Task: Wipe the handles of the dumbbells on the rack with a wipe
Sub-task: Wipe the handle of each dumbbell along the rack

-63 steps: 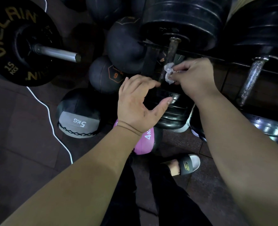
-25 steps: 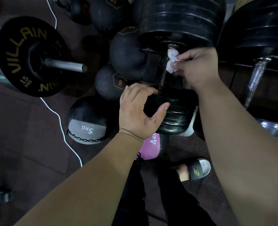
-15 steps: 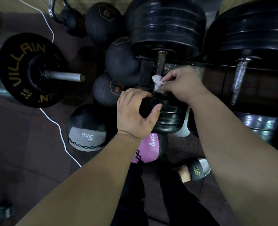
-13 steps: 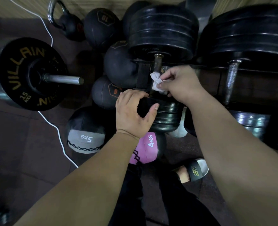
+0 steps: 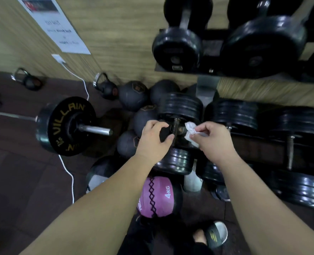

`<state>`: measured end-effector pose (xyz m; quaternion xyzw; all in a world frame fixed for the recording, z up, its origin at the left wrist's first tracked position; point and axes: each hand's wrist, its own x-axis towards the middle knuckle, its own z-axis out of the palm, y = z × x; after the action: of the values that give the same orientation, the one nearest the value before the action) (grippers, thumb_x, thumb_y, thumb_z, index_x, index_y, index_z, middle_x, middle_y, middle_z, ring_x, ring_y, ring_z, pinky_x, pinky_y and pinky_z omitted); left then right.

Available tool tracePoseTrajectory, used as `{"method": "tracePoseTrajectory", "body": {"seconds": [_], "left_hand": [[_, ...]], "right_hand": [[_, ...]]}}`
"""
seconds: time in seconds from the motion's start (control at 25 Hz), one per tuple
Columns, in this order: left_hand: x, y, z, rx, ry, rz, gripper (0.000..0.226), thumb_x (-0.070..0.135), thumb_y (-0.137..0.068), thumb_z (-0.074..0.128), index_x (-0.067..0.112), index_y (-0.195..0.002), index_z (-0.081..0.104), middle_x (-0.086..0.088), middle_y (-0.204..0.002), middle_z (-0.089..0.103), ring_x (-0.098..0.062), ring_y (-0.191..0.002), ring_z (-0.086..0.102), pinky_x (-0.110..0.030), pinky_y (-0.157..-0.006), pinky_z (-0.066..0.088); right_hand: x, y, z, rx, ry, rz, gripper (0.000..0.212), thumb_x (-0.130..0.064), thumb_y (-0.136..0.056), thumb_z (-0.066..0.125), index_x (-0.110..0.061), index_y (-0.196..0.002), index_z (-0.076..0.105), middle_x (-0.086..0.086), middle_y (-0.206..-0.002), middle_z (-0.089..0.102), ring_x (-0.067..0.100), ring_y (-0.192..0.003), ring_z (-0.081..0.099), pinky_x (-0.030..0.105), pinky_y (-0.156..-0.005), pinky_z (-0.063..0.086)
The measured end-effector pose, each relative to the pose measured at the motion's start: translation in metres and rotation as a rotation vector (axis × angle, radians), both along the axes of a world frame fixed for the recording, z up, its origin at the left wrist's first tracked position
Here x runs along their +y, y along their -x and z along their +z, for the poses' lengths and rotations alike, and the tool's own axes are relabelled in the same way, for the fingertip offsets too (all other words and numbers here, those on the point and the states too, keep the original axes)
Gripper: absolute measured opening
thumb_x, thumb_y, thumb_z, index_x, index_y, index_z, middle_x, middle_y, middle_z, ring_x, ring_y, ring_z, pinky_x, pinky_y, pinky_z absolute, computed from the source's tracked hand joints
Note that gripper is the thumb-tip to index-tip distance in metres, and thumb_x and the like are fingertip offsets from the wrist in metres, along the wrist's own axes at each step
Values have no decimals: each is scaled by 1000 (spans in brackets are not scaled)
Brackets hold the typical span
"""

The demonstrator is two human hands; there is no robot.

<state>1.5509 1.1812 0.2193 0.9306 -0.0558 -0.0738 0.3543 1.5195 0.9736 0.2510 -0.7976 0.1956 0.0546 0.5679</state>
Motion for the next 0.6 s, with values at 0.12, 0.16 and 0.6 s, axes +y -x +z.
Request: {"method": "tracePoseTrajectory", "body": {"seconds": [0.12, 0.16, 0.6], "left_hand": [[-12, -16, 64, -73, 42, 1, 37, 36, -93, 74, 28, -128, 63, 11, -121, 57, -13, -119, 58, -35, -106, 50], [-16, -22, 89, -55, 61, -2, 38, 36, -94, 73, 28, -129, 63, 10, -118, 60, -12, -115, 59, -32, -103, 50], [-39, -154, 204, -135, 14, -172, 18, 38, -90, 76, 32, -106, 69, 8, -101, 70, -14, -95, 69, -27, -90, 54]], "right_hand": [[-5, 9, 45, -13, 36, 9, 12, -21, -84, 81, -26, -83, 70, -3, -85, 71, 17, -73, 66, 39, -72, 59], [-6, 8, 63, -29, 44, 16, 12, -21, -85, 81, -25, -84, 70, -3, -86, 71, 17, -72, 65, 37, -71, 57], [-18, -57, 188, -175, 132, -4, 9, -25, -88, 80, -24, -85, 71, 1, -91, 72, 25, -85, 71, 43, -76, 63]]}}
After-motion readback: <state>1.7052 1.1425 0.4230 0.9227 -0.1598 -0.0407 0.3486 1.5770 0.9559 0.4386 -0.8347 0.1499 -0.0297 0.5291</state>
